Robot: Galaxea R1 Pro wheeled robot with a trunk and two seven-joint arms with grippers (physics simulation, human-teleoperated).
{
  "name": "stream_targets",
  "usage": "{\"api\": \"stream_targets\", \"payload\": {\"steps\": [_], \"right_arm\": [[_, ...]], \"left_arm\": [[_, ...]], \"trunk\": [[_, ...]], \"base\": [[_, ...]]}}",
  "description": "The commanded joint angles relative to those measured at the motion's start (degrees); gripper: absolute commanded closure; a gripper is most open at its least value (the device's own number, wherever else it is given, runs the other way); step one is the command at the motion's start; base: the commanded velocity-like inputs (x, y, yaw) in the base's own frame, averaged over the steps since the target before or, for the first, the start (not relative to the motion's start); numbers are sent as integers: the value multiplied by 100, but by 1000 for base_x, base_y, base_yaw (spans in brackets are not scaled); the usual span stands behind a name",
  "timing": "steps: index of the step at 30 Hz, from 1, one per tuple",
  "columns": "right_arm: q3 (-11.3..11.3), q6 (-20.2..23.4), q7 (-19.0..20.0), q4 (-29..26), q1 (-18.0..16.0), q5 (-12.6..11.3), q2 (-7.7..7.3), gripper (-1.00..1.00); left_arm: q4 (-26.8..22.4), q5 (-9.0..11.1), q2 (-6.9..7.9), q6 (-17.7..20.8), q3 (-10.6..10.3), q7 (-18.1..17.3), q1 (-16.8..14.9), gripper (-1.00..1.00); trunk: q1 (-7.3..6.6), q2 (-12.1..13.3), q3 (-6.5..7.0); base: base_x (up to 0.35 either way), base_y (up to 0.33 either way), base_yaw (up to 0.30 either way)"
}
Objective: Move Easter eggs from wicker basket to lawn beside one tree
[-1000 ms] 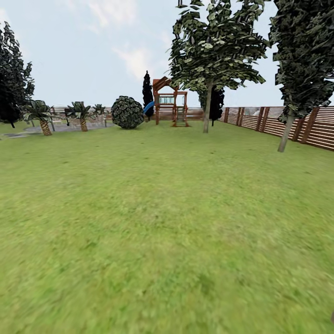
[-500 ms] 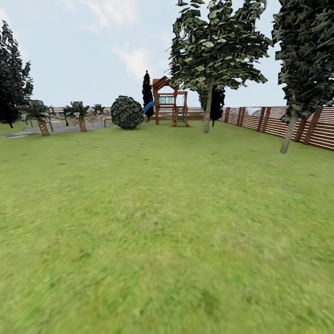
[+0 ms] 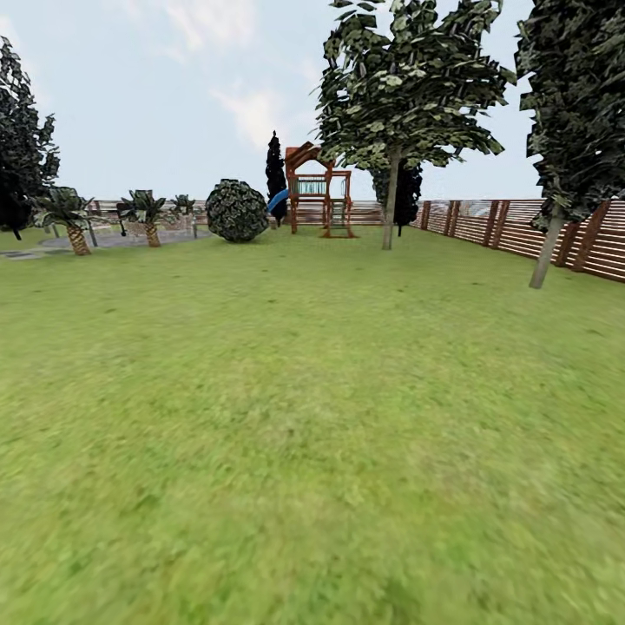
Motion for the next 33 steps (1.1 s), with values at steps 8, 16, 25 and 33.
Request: {"api": "stream_targets", "payload": {"steps": [8, 16, 25, 33], "right_arm": [[0, -17, -7, 3, -2, 6, -5, -100], [-2, -17, -7, 3, -2, 4, -1, -100], [6, -17, -7, 3, -2, -5, 0, -100], [6, -17, -7, 3, -2, -6, 0, -100]], "left_arm": [[-6, -2, 2, -12, -19, 8, 1, -100], [-6, -2, 2, -13, -11, 8, 1, -100], [-6, -2, 6, -13, -11, 8, 1, -100], [-6, 3, 3, -13, -11, 8, 1, -100]], "trunk": [[4, -2, -5], [4, -2, -5], [4, -2, -5], [4, -2, -5]], "base": [[335, 0, 0], [335, 0, 0], [335, 0, 0], [335, 0, 0]]}}
